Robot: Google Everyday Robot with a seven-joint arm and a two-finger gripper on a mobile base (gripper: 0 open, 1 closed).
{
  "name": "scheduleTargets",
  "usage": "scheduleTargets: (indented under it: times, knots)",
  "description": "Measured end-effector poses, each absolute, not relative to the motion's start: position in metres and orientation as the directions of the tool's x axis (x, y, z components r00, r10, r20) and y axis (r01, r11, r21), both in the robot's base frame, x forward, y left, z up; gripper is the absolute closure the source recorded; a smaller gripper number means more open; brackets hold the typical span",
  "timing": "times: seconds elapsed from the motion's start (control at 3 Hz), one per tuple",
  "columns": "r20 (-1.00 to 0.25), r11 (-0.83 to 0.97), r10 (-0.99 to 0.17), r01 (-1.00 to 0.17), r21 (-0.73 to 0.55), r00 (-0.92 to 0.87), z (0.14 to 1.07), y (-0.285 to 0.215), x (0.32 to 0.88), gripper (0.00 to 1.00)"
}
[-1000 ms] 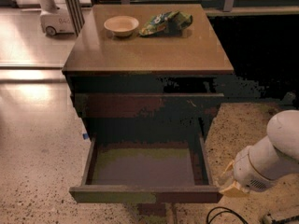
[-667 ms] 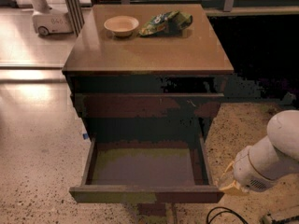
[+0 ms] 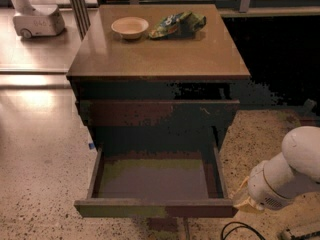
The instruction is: Close middle drawer
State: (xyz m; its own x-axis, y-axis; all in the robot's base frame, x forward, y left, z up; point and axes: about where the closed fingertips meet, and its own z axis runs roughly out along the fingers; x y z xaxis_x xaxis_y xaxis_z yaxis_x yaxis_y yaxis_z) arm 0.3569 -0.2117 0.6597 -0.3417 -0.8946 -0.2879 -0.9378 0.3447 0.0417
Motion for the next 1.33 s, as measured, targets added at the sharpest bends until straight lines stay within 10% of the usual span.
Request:
scheduleTargets:
  times: [1.33]
  knots:
    - [-0.556,0.335,-0.725,-0.913,0.232,-0.407,0.478,-0.126,0.355,1.0]
